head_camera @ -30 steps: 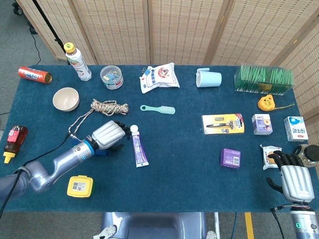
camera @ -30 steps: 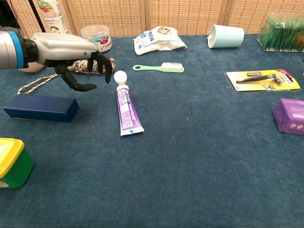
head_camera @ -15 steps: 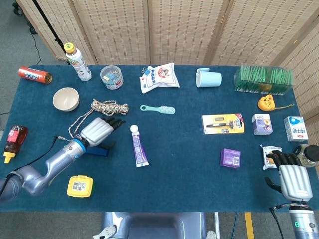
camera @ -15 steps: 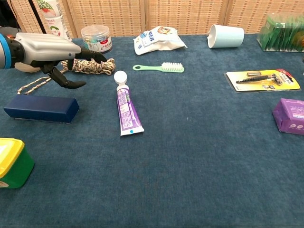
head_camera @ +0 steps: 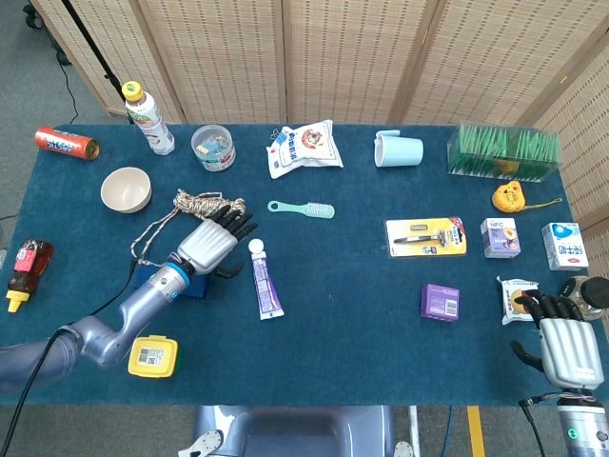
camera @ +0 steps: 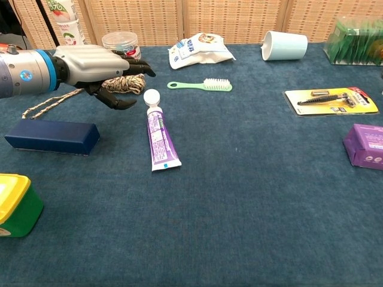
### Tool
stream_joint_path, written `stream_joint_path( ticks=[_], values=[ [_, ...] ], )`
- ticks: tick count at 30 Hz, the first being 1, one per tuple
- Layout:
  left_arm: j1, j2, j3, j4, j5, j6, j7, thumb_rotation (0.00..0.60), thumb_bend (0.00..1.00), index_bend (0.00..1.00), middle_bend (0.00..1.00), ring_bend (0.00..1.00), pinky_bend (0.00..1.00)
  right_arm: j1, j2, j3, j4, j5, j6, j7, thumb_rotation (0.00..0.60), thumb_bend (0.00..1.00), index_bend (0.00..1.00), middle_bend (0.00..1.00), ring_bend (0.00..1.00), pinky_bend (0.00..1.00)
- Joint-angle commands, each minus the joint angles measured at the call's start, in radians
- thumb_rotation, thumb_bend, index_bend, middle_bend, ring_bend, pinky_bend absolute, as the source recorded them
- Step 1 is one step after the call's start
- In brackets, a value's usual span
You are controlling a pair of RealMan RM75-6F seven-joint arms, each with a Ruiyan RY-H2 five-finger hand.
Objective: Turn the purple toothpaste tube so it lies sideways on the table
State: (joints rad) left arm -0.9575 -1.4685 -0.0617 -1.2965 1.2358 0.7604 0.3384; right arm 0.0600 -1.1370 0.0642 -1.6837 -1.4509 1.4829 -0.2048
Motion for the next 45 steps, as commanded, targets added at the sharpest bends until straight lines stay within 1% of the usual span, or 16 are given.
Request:
stream_joint_path(
  ticks=[1, 2, 3, 4, 6, 8, 9, 14, 20, 32, 35, 37, 40, 42, 45],
  values=[
    [-0.017, -0.019, -0.004, 0.011, -0.013, -0.007, 0.060, 0.345, 0.42, 0.00, 0.00, 0.00, 0.00, -0.003, 0.001, 0.000, 0.001, 0.000, 0.004, 0.003, 0.600, 0.22, 0.28, 0.23, 0.24, 0.20],
    [-0.023, -0.027, -0.003, 0.013, -0.012, -0.002, 0.095, 0.374, 0.42, 0.00, 0.00, 0.00, 0.00, -0.006, 0.003, -0.001, 0.002, 0.002, 0.007, 0.006, 0.600, 0.22, 0.28, 0.23, 0.24, 0.20],
    [-0.023, -0.033, -0.004, 0.012, -0.017, 0.004, 0.110, 0.423, 0.42, 0.00, 0.00, 0.00, 0.00, -0.008, 0.003, -0.002, 0.004, 0.001, 0.008, 0.008, 0.600, 0.22, 0.28, 0.23, 0.24, 0.20],
    [-0.023, -0.040, -0.003, 0.013, -0.018, 0.013, 0.135, 0.455, 0.42, 0.00, 0.00, 0.00, 0.00, -0.010, 0.003, -0.002, 0.006, 0.002, 0.009, 0.011, 0.600, 0.22, 0.28, 0.23, 0.24, 0.20],
    [-0.021, -0.049, -0.001, 0.017, -0.019, 0.031, 0.172, 0.552, 0.42, 0.00, 0.00, 0.00, 0.00, -0.011, 0.002, -0.003, 0.009, 0.001, 0.011, 0.015, 0.600, 0.22, 0.28, 0.23, 0.24, 0.20],
    [-0.015, -0.060, 0.000, 0.020, -0.019, 0.052, 0.202, 0.594, 0.42, 0.00, 0.00, 0.00, 0.00, -0.012, 0.001, -0.003, 0.013, -0.001, 0.012, 0.020, 0.600, 0.22, 0.28, 0.23, 0.24, 0.20],
    [-0.012, -0.064, 0.001, 0.021, -0.020, 0.059, 0.211, 0.600, 0.42, 0.00, 0.00, 0.00, 0.00, -0.012, 0.000, -0.003, 0.014, -0.002, 0.012, 0.022, 0.600, 0.22, 0.28, 0.23, 0.24, 0.20],
    [0.004, -0.087, -0.003, 0.025, -0.035, 0.083, 0.231, 0.600, 0.42, 0.00, 0.00, 0.00, 0.00, -0.013, 0.000, -0.003, 0.019, -0.006, 0.013, 0.030, 0.600, 0.22, 0.28, 0.23, 0.24, 0.20],
    [0.012, -0.112, -0.011, 0.024, -0.065, 0.089, 0.252, 0.600, 0.42, 0.00, 0.00, 0.00, 0.00, -0.016, -0.001, -0.004, 0.022, -0.010, 0.018, 0.036, 0.600, 0.22, 0.28, 0.23, 0.24, 0.21],
    [-0.004, -0.179, -0.025, 0.072, -0.077, 0.065, 0.258, 0.600, 0.42, 0.00, 0.00, 0.00, 0.00, -0.034, 0.009, -0.009, 0.017, -0.015, 0.040, 0.043, 0.600, 0.22, 0.28, 0.23, 0.24, 0.21],
    [-0.012, -0.199, -0.033, 0.091, -0.095, 0.051, 0.263, 0.585, 0.38, 0.00, 0.00, 0.00, 0.00, -0.041, 0.013, -0.010, 0.015, -0.015, 0.047, 0.045, 0.600, 0.22, 0.28, 0.23, 0.24, 0.21],
    [-0.017, -0.212, -0.040, 0.105, -0.108, 0.041, 0.266, 0.562, 0.32, 0.00, 0.00, 0.00, 0.00, -0.044, 0.015, -0.011, 0.014, -0.015, 0.050, 0.046, 0.600, 0.22, 0.28, 0.23, 0.24, 0.22],
    [-0.029, -0.245, -0.057, 0.140, -0.135, 0.028, 0.271, 0.551, 0.25, 0.00, 0.00, 0.00, 0.00, -0.051, 0.018, -0.013, 0.011, -0.014, 0.056, 0.047, 0.600, 0.22, 0.28, 0.23, 0.24, 0.22],
    [-0.032, -0.255, -0.060, 0.153, -0.135, 0.030, 0.271, 0.542, 0.23, 0.00, 0.00, 0.00, 0.00, -0.052, 0.018, -0.013, 0.010, -0.014, 0.056, 0.047, 0.600, 0.22, 0.28, 0.23, 0.24, 0.22],
    [-0.039, -0.267, -0.064, 0.172, -0.131, 0.026, 0.264, 0.537, 0.23, 0.00, 0.00, 0.00, 0.00, -0.052, 0.019, -0.012, 0.010, -0.013, 0.055, 0.047, 0.600, 0.22, 0.28, 0.23, 0.24, 0.22]
  ],
)
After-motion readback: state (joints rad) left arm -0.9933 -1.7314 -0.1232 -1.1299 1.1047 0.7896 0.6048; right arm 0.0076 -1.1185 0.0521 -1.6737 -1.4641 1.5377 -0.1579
